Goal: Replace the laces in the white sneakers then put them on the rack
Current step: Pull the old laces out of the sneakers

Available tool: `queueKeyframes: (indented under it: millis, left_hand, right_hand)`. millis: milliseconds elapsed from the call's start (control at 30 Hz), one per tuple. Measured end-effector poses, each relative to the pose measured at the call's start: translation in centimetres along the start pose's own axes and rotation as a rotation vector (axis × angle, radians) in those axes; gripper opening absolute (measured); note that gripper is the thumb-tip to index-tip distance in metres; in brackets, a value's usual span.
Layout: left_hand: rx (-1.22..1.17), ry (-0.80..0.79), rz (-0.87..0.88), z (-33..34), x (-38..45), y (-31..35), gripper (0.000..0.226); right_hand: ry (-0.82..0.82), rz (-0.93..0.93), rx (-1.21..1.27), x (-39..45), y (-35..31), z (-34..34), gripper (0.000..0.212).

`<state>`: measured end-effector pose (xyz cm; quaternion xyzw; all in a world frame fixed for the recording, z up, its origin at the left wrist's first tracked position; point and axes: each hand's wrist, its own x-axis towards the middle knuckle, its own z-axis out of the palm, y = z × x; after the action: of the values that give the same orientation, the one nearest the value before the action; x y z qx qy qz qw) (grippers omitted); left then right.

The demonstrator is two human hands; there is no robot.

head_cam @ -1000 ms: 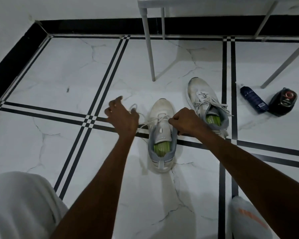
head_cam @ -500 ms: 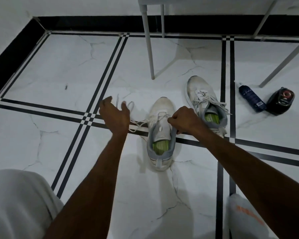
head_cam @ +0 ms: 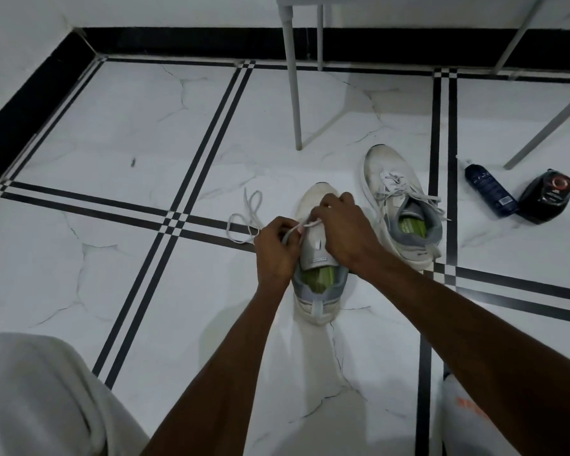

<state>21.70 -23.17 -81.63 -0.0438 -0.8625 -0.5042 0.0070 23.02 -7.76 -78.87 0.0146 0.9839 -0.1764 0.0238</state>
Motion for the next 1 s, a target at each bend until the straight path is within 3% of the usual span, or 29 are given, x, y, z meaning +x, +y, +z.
queueKeyframes:
  millis: [100,167,333,400,467,533,633,700,767,833,900,933,1000]
  left_hand:
    - [-0.013,-0.027,0.014,0.0,-0.1,-0.1,0.011]
    - [-0.017,-0.027,0.027,-0.3,0.1,-0.2,0.01]
    - [-0.006,0.02,-0.047,-0.6,0.3,-0.4,0.003]
    - [0.0,0.037,-0.069,-0.5,0.4,-0.5,0.002]
    - [-0.003,0.037,-0.066,-0.4,0.1,-0.4,0.005]
    - [-0.023,0.038,-0.071,-0.2,-0.1,-0.1,0.01]
    - [-0.029,0.043,-0.091,0.0,-0.2,-0.3,0.012]
    - [-0.025,0.045,-0.083,-0.3,-0.3,-0.6,0.01]
    - [-0.021,0.06,-0.08,-0.7,-0.4,-0.8,0.009]
    - [-0.027,0.062,-0.094,-0.8,-0.5,-0.9,0.007]
    - [-0.046,0.037,-0.093,-0.5,-0.4,-0.5,0.005]
    - [-0.05,0.021,-0.1,-0.3,-0.5,-0.5,0.004]
    - [-0.057,0.009,-0.112,0.0,-0.5,-0.3,0.005]
  right_hand:
    - [-0.042,-0.068,-0.049,1.1,-0.6,0.5,0.016]
    - [-0.042,-0.11,-0.085,1.7,-0.7,0.9,0.016]
    - [0.289,0.391,0.2,2.4,4.1,-0.7,0.015]
    - [0.235,0.293,0.264,2.2,4.1,-0.7,0.025]
    - [0.082,0.125,0.335,1.9,2.2,0.0,0.035]
    - [-0.018,0.032,0.227,1.8,0.5,1.2,0.034]
    - [0.006,-0.055,-0.04,2.0,-0.6,2.4,0.021]
    - [0.029,-0.07,0.011,2.1,-0.4,2.4,0.018]
    - [0.231,0.187,0.236,2.6,1.6,0.3,0.018]
    - [0.616,0.513,0.436,3.2,5.1,-3.5,0.014]
    - [0.792,0.596,0.424,3.4,6.7,-6.3,0.007]
    - [0.726,0.531,0.388,3.3,6.2,-6.3,0.014]
    - [0.413,0.285,0.349,2.9,3.9,-3.9,0.032]
